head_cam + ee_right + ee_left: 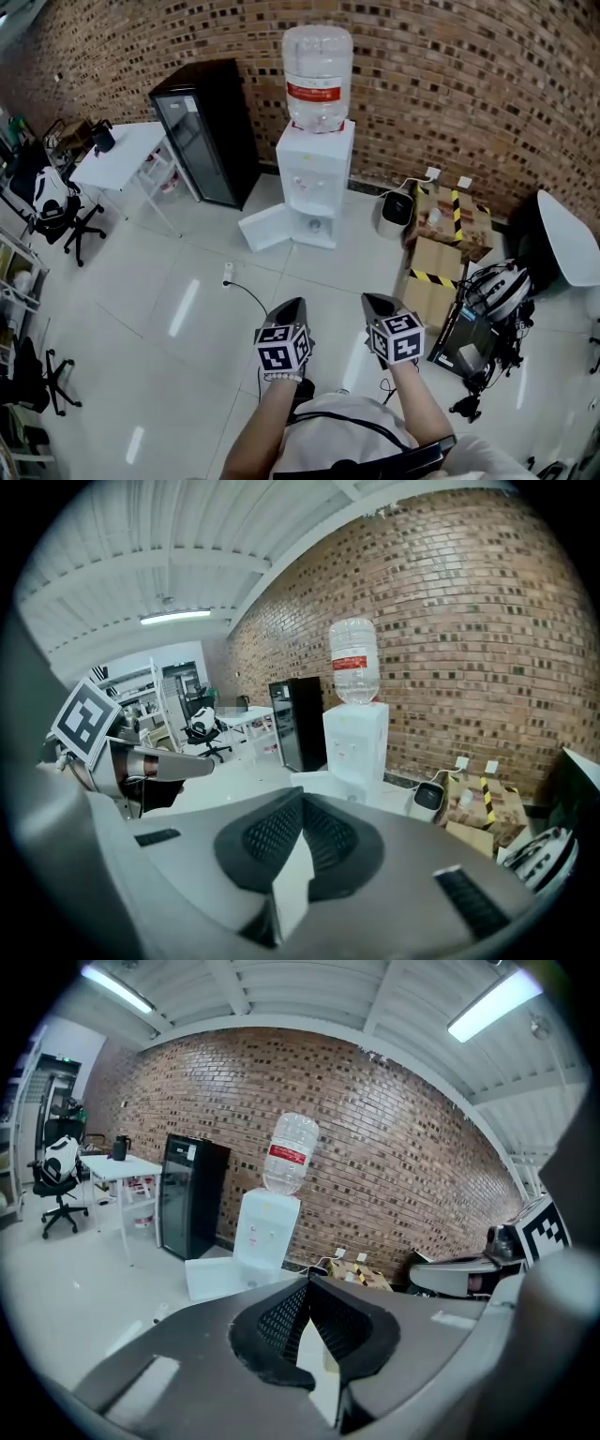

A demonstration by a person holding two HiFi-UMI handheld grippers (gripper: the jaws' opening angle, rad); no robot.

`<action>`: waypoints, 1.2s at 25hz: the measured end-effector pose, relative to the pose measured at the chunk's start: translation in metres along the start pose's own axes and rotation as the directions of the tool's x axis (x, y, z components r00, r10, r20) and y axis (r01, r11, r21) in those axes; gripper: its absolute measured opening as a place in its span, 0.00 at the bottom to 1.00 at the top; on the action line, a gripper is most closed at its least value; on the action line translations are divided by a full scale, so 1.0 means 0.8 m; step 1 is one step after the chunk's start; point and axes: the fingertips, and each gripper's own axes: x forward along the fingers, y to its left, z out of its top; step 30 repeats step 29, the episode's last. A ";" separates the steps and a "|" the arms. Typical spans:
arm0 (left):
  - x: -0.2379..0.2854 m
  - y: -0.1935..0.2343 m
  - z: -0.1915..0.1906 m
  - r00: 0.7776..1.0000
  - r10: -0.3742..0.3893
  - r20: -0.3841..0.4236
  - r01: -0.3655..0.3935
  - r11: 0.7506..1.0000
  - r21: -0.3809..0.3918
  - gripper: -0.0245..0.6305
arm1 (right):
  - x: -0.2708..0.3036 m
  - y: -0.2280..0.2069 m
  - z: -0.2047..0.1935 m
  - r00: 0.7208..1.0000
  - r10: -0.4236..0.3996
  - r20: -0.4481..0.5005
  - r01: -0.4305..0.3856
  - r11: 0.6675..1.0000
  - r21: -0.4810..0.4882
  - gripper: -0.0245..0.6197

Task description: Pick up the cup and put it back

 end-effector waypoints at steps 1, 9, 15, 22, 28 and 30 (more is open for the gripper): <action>0.000 -0.003 0.001 1.000 0.000 0.001 0.000 1.000 0.001 0.04 | -0.001 -0.001 0.001 1.000 0.002 0.003 -0.002 1.000 0.000 0.05; 0.005 -0.007 0.018 1.000 -0.002 0.015 0.002 1.000 0.010 0.04 | 0.002 -0.005 0.007 1.000 0.008 0.009 -0.008 1.000 0.000 0.05; 0.011 -0.006 0.022 1.000 -0.006 0.008 0.005 1.000 0.029 0.04 | 0.010 -0.004 0.010 1.000 0.013 0.005 -0.013 1.000 0.010 0.05; 0.017 0.002 0.025 1.000 -0.016 0.000 0.016 0.999 0.029 0.04 | 0.024 0.004 0.015 1.000 0.019 0.004 -0.019 1.000 0.013 0.05; 0.023 0.013 0.030 1.000 -0.020 0.002 0.020 0.999 0.032 0.04 | 0.038 0.010 0.017 1.000 0.023 -0.001 -0.023 1.000 0.015 0.05; 0.024 0.015 0.031 1.000 -0.020 0.001 0.020 0.999 0.032 0.04 | 0.040 0.011 0.018 1.000 0.024 -0.001 -0.024 1.000 0.015 0.05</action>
